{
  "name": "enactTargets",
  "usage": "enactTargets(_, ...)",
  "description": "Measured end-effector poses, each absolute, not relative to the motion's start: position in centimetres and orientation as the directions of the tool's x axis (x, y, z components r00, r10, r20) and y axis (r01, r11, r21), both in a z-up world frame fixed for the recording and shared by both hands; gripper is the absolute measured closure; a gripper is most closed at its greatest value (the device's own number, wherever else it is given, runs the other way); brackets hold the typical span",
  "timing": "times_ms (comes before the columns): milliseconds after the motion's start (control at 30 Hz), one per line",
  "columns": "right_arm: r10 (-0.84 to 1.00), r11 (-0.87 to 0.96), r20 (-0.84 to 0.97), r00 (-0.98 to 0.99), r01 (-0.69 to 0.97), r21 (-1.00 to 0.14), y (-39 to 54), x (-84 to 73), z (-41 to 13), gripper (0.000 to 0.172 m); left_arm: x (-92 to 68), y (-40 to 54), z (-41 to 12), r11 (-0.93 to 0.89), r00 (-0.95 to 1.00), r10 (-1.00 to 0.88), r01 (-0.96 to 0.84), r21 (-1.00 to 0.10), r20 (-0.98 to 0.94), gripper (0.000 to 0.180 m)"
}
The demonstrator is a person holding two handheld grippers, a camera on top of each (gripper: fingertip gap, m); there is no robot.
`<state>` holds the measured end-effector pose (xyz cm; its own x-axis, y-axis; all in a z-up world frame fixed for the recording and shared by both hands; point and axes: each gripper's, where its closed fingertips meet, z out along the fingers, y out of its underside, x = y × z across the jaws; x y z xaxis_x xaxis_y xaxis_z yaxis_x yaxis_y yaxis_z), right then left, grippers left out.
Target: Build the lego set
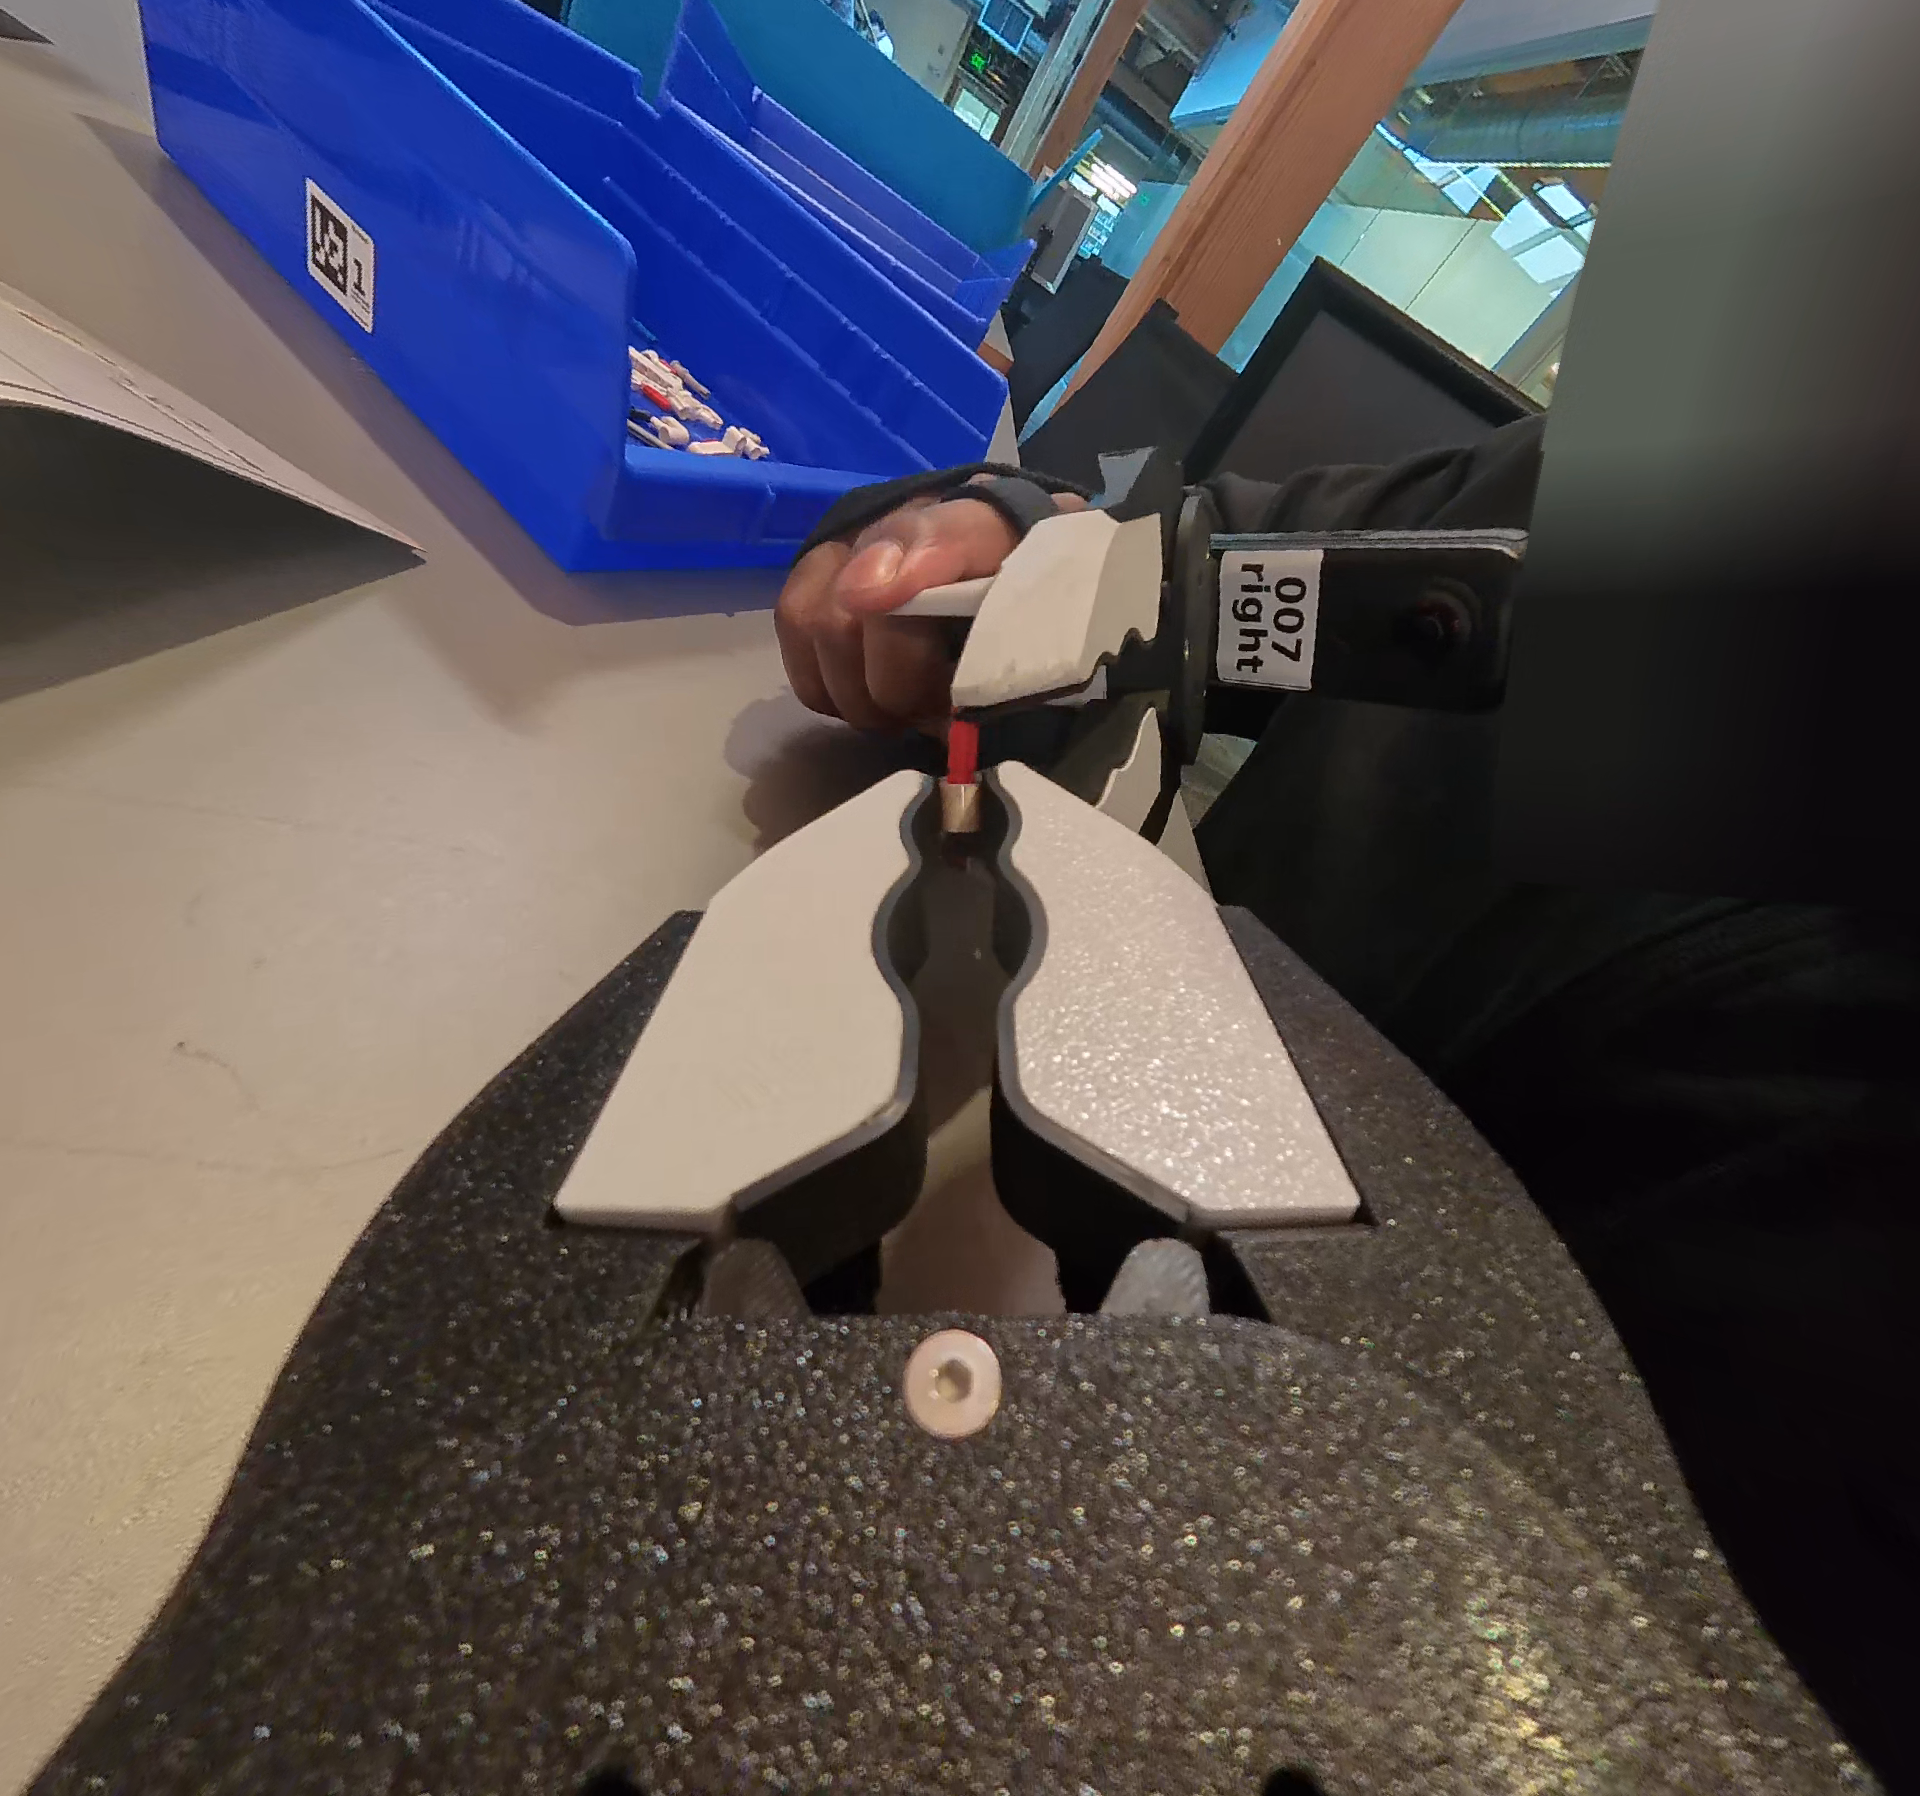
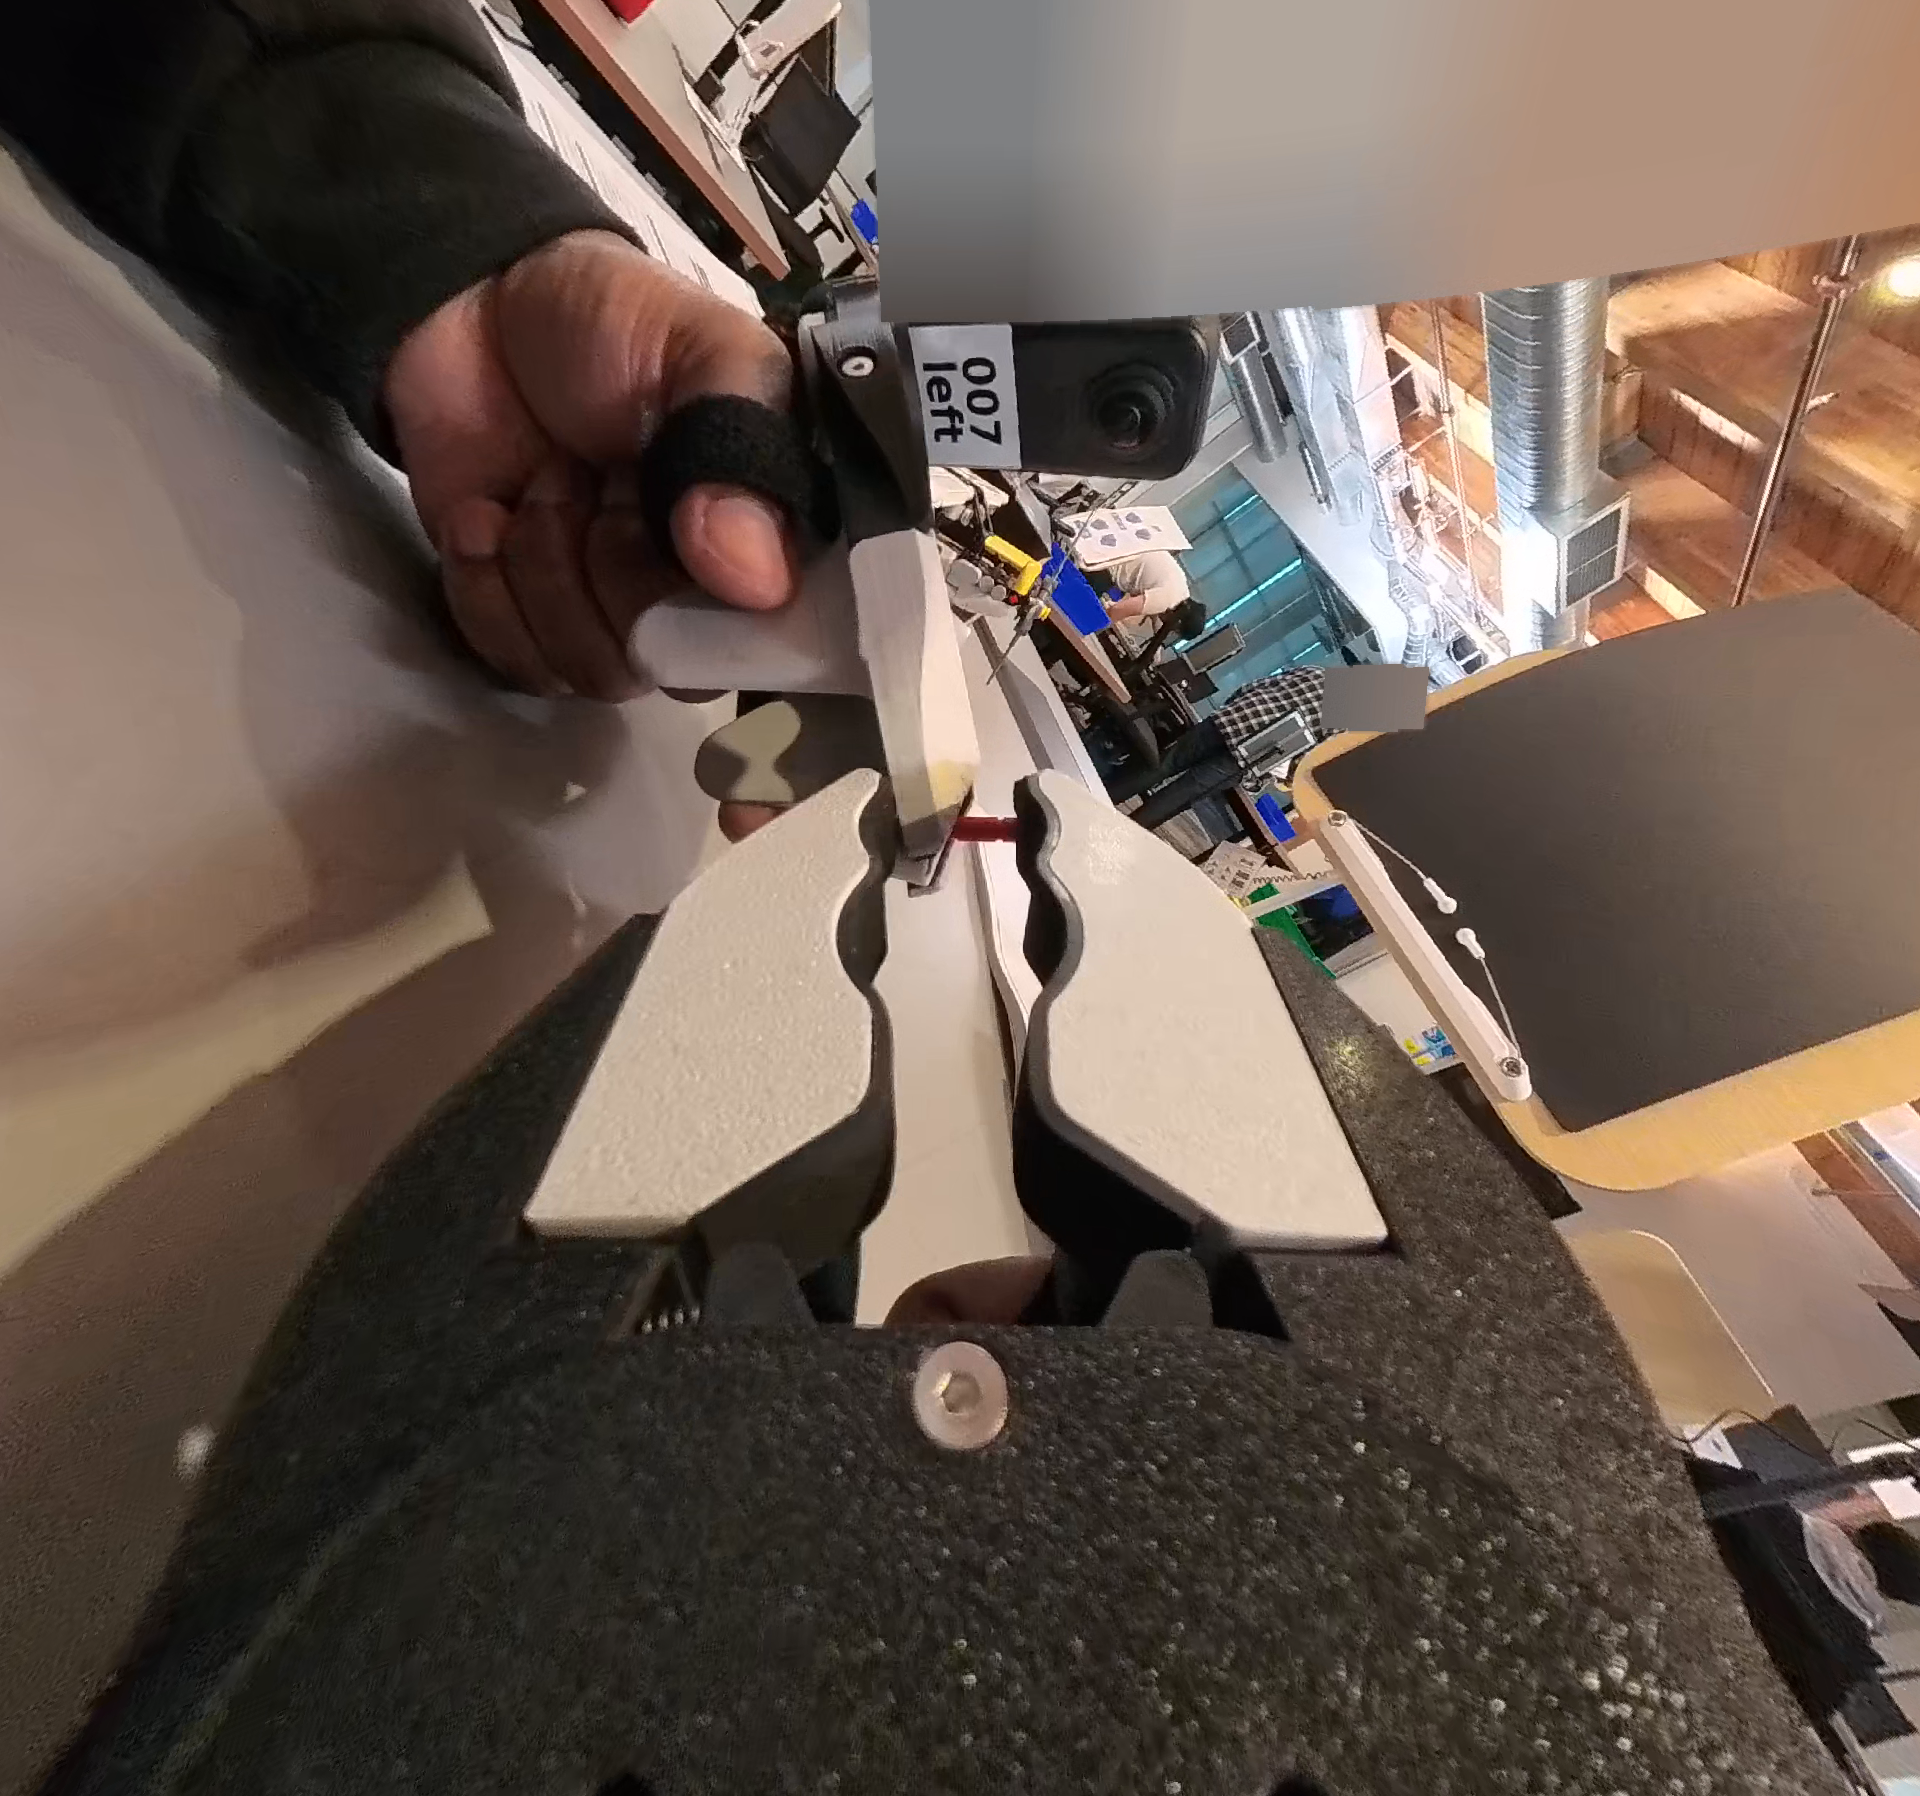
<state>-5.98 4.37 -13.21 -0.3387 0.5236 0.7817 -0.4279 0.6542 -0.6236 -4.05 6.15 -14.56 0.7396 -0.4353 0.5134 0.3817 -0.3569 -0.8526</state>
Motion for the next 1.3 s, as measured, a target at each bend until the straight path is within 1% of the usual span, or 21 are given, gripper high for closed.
enactTargets(167, 0.519, 0.667, 0.796, -0.311, -0.435, -0.605, 4.4, -6.0, -13.1, 0.149, -4.2, 6.2, -14.4, -0.347, 0.741, -0.433, 0.389, -0.854, 0.513, 0.173)
enactTargets(200, 0.516, 0.670, 0.800, -0.305, -0.438, -0.599, 4.4, -5.9, -13.0, 0.146, -4.3, 6.2, -14.3, -0.339, 0.737, -0.433, 0.401, -0.851, 0.519, 0.173)
enactTargets(233, 0.513, 0.674, 0.805, -0.299, -0.440, -0.593, 4.4, -5.9, -13.0, 0.139, -4.5, 6.2, -14.2, -0.335, 0.731, -0.430, 0.415, -0.846, 0.530, 0.173)
enactTargets(300, 0.515, 0.679, 0.807, -0.290, -0.437, -0.590, 4.4, -6.0, -12.9, 0.131, -4.8, 6.1, -14.0, -0.330, 0.719, -0.426, 0.443, -0.834, 0.550, 0.173)
enactTargets(467, 0.518, 0.693, 0.809, -0.279, -0.417, -0.588, 4.7, -6.4, -13.0, 0.129, -4.5, 6.1, -13.6, -0.346, 0.658, -0.444, 0.500, -0.794, 0.608, 0.173)
enactTargets(667, 0.517, 0.692, 0.813, -0.268, -0.428, -0.581, 4.5, -6.3, -12.8, 0.137, -4.3, 6.1, -13.3, -0.369, 0.579, -0.452, 0.570, -0.734, 0.678, 0.173)
enactTargets(833, 0.549, 0.671, 0.784, -0.288, -0.407, -0.619, 4.9, -6.5, -12.6, 0.139, -4.5, 6.3, -12.9, -0.351, 0.534, -0.445, 0.635, -0.688, 0.719, 0.173)
enactTargets(933, 0.560, 0.654, 0.768, -0.310, -0.404, -0.640, 5.2, -6.5, -12.5, 0.144, -5.1, 6.4, -12.5, -0.315, 0.513, -0.444, 0.679, -0.664, 0.735, 0.173)
enactTargets(967, 0.555, 0.653, 0.769, -0.317, -0.407, -0.639, 5.3, -6.4, -12.5, 0.156, -5.1, 6.4, -12.6, -0.320, 0.507, -0.445, 0.680, -0.660, 0.738, 0.173)
enactTargets(1167, 0.534, 0.669, 0.787, -0.309, -0.414, -0.617, 5.3, -6.3, -12.8, 0.156, -5.0, 6.4, -12.8, -0.333, 0.514, -0.435, 0.670, -0.663, 0.739, 0.173)
enactTargets(1300, 0.515, 0.680, 0.801, -0.305, -0.424, -0.599, 5.2, -6.0, -13.0, 0.155, -4.8, 6.4, -13.0, -0.334, 0.551, -0.431, 0.638, -0.693, 0.715, 0.173)
